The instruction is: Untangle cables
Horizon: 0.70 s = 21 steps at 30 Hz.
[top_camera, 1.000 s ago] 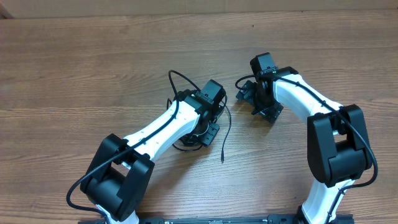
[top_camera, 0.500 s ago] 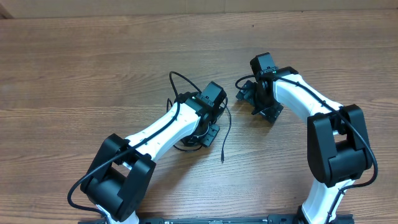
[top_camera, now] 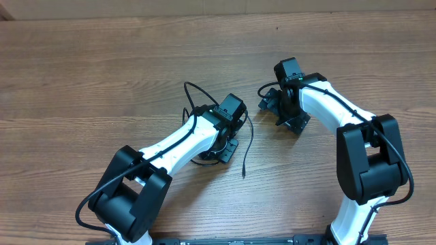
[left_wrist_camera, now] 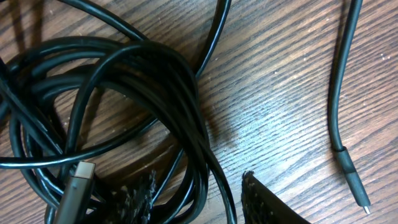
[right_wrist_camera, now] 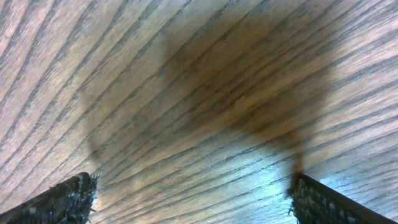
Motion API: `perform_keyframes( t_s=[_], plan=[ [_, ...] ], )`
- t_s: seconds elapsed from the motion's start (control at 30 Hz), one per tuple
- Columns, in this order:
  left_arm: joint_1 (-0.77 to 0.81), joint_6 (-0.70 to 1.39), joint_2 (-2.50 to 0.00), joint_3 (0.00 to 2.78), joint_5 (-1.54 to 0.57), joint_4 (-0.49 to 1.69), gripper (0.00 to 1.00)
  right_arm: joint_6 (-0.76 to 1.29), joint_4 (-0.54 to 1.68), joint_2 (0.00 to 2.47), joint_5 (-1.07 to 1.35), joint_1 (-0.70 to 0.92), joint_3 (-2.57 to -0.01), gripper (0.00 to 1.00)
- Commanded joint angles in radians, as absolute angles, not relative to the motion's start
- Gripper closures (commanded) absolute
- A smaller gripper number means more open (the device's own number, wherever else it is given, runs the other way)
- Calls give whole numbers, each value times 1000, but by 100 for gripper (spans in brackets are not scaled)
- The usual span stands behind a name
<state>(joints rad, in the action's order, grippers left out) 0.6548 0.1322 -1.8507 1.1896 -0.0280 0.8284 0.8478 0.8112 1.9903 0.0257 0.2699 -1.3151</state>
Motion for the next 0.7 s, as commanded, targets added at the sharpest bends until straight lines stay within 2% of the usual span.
perform_keyframes(
  t_s=[0.0,0.1,0.37,0.5,0.67],
  plan=[
    [661,142,-1828,1185,-18,825,53,839,805,2033,39,270,-1270,0],
    [661,142,-1828,1185,-17,820,56,839,805,2033,39,270,-1270,0],
    [661,143,-1828,1185,40,812,50,839,805,2033,39,270,-1270,0],
    [661,143,-1828,1184,41,810,57,839,805,2033,39,270,-1270,0],
    [661,143,-1839,1183,41,805,57,839,805,2033,39,270,-1270,0]
  ],
)
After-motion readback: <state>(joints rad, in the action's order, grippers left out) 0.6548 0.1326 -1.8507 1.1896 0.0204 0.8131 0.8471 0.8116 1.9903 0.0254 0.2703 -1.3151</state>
